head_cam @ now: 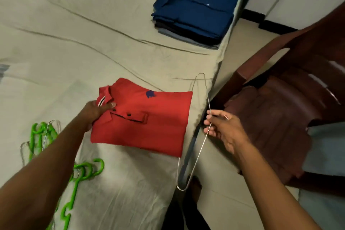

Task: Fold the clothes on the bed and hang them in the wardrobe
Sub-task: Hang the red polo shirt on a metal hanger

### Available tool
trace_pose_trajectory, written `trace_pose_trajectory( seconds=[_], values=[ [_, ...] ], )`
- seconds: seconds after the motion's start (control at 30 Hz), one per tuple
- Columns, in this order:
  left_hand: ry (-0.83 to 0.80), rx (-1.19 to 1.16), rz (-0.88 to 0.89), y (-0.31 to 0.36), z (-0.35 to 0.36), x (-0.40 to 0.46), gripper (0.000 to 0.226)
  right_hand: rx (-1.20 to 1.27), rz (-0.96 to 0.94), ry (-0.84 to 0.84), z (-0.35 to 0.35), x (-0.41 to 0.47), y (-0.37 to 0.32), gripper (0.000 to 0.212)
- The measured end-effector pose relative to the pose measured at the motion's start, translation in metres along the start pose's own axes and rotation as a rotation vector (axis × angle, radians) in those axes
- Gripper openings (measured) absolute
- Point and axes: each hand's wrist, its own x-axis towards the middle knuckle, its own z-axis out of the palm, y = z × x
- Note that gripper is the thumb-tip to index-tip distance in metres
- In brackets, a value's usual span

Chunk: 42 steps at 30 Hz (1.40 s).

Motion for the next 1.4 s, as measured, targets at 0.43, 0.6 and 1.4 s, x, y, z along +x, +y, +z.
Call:
trace_pose_trajectory(
  seconds=[0.43,0.6,1.4],
  values=[
    [-0.344,-0.597,0.025,0.060,0.195,-0.190,0.031,-0.398,-0.595,0.291,-0.136,-0.208,-0.187,0.022],
    [-0.563,-0.700,0.035,0.098,0.281,-0.269,0.041,-0.652,-0.779,0.513,-0.185,-0.329,-0.240,0.025],
    [-1.655,-0.332,-0.217,0.008,0.508,-0.830,0.060,-0.850,-0.669,1.563,-0.372,-0.887,-0.126,0.011]
  ],
)
